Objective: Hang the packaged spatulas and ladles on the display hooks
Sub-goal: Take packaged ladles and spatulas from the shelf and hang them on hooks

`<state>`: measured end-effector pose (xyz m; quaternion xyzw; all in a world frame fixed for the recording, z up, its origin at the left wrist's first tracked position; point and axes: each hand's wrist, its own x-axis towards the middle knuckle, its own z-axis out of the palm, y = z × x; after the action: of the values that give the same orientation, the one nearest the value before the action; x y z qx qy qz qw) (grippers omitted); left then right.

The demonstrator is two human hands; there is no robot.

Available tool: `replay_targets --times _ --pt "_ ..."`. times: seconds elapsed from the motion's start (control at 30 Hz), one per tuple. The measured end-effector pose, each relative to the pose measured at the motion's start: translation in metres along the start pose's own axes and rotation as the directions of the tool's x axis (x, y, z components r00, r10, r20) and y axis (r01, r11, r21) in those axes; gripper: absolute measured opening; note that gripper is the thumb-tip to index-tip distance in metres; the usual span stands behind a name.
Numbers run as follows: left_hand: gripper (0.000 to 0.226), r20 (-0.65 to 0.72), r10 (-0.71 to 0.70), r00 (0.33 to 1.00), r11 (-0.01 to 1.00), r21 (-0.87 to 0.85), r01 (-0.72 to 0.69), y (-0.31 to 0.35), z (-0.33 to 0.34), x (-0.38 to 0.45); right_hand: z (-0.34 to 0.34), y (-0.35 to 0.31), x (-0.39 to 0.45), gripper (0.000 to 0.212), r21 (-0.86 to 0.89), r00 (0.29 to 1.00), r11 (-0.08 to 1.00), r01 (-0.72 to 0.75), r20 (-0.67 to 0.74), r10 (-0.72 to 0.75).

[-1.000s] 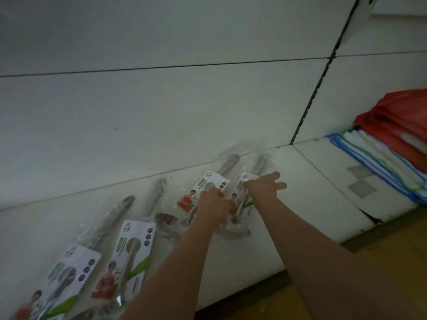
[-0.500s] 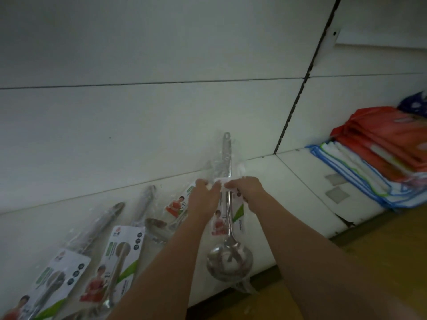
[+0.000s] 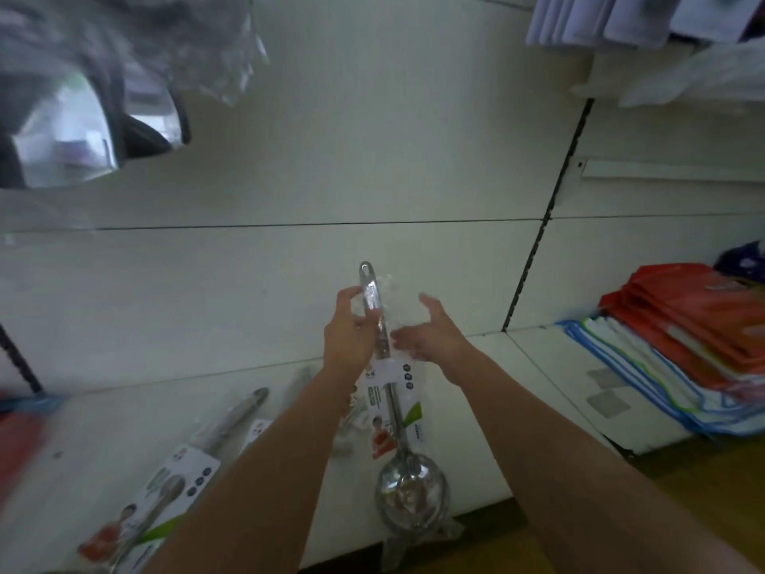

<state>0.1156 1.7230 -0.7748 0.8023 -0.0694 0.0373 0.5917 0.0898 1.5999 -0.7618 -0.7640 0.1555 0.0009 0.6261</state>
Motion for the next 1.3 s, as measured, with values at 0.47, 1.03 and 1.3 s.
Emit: replay_targets --times 0.47,1.03,1.3 --pt "0.017 -0.015 -0.085 0.996 0.996 0.02 0.085 0.006 0.0 0.004 0.004 0.0 0.004 0.019 -0.338 0.988 0.93 0.146 0.098 -0.119" --pt "0.033 -0.059 -0.033 0.998 0.995 0.095 0.038 0.067 -0.029 -0.021 0.011 -0.045 -0.026 0.028 -0.296 0.975 0.93 0.216 0.107 -0.193" --pt "0.034 -0.113 0.005 0.994 0.996 0.085 0.005 0.13 -0.053 -0.06 0.004 -0.08 -0.075 0.03 -0.139 0.939 0.929 0.344 0.071 -0.337"
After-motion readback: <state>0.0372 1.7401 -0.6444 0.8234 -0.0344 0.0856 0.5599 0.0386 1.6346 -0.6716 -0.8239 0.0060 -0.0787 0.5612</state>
